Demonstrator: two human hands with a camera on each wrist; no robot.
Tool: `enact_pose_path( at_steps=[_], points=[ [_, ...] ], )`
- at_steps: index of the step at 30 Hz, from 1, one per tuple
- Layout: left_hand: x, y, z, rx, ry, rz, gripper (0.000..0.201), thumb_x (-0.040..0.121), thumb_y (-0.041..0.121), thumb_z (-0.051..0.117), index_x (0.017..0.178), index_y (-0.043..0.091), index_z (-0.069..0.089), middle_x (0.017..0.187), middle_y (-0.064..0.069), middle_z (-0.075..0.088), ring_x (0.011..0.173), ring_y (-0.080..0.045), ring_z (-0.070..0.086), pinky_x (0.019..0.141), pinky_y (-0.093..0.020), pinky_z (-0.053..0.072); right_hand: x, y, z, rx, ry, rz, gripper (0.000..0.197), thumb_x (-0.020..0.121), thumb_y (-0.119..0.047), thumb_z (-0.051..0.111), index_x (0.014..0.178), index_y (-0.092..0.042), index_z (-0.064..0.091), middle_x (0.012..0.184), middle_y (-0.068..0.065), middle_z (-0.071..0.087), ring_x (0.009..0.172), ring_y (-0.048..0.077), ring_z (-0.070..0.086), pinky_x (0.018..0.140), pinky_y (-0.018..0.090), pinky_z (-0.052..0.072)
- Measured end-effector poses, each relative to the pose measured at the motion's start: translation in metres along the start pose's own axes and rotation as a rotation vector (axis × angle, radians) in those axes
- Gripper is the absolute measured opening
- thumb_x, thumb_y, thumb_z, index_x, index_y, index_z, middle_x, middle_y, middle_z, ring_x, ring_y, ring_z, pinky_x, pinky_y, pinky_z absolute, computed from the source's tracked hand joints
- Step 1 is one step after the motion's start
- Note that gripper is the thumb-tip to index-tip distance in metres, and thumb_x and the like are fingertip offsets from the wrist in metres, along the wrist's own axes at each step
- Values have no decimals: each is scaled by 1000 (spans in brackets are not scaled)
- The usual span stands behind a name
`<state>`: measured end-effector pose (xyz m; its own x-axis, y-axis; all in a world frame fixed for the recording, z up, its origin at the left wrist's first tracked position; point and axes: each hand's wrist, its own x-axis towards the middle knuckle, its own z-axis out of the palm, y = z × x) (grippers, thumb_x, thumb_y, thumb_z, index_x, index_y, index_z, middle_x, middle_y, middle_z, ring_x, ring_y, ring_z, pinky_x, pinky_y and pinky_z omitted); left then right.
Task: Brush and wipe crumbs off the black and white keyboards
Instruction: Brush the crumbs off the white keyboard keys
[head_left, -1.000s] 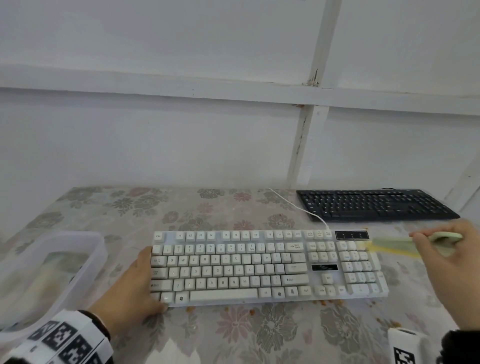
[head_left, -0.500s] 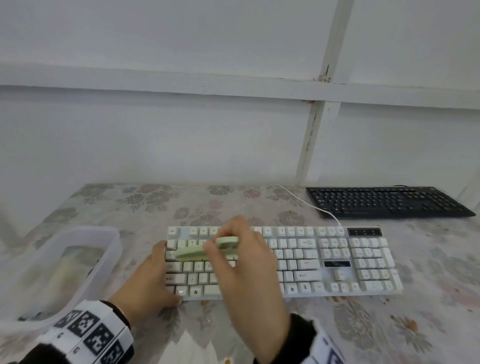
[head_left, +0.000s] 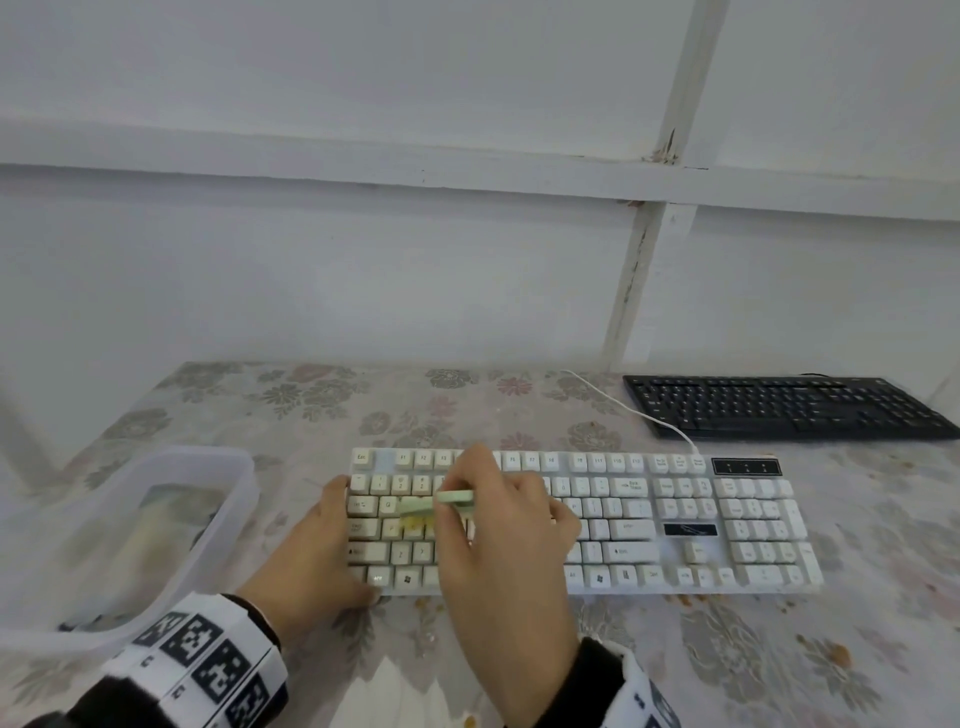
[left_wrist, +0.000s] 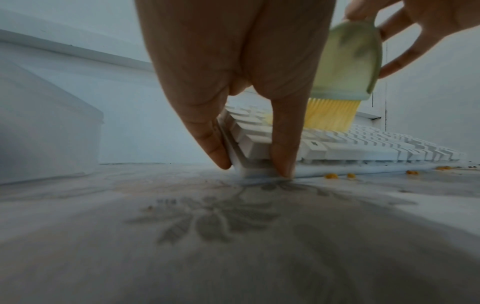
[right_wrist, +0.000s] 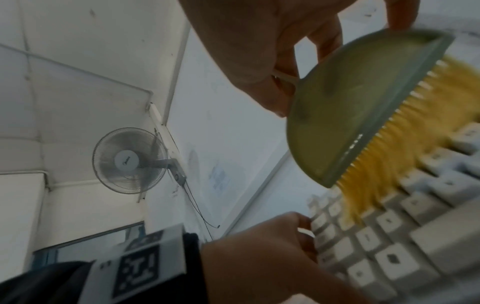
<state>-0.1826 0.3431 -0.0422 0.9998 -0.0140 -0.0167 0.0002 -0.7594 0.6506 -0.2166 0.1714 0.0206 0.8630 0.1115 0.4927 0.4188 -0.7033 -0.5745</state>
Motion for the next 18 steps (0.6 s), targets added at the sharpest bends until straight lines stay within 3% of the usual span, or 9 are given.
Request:
enact_pose_path(
  at_steps=[2, 5, 11, 14, 18],
  points=[
    [0, 0, 1, 18, 0, -6, 90, 60, 22, 81, 129, 23, 23, 111, 12, 51, 93, -2, 55, 64, -7, 45, 1, -7, 1, 117, -71, -5, 3, 86, -38, 37, 87, -37, 35, 74, -17, 49, 83, 8, 47, 89, 37, 29],
    [-1, 3, 0, 22, 5, 5, 89, 61, 20, 81, 129, 22, 24, 110, 13, 48, 88, 2, 51, 66, -2, 43, 0, -8, 3, 199, -164, 19, 6, 88, -42, 36, 90, -37, 33, 80, -15, 50, 89, 6, 44, 94, 35, 25],
    [-2, 5, -1, 16, -14, -21, 86, 61, 15, 79, 125, 27, 22, 107, 13, 51, 88, 0, 52, 62, -8, 44, 1, 4, -1, -29, 11, 14, 20, 82, -25, 52, 85, -36, 35, 61, -25, 34, 77, 10, 51, 88, 43, 36],
    [-1, 5, -1, -6, -13, -26, 86, 60, 14, 80, 124, 28, 23, 106, 12, 53, 89, -2, 54, 61, -10, 45, 0, 0, -5, 109, -112, 55, 8, 87, -36, 42, 89, -37, 33, 75, -16, 52, 87, 6, 47, 95, 34, 25],
    [-2, 6, -2, 1, -18, -20, 85, 61, 15, 80, 122, 30, 22, 108, 12, 52, 89, 0, 53, 62, -9, 44, 2, 13, -19, 82, -132, 147, 18, 96, -36, 45, 82, -37, 35, 77, -16, 51, 86, 2, 45, 97, 31, 24]
  ],
)
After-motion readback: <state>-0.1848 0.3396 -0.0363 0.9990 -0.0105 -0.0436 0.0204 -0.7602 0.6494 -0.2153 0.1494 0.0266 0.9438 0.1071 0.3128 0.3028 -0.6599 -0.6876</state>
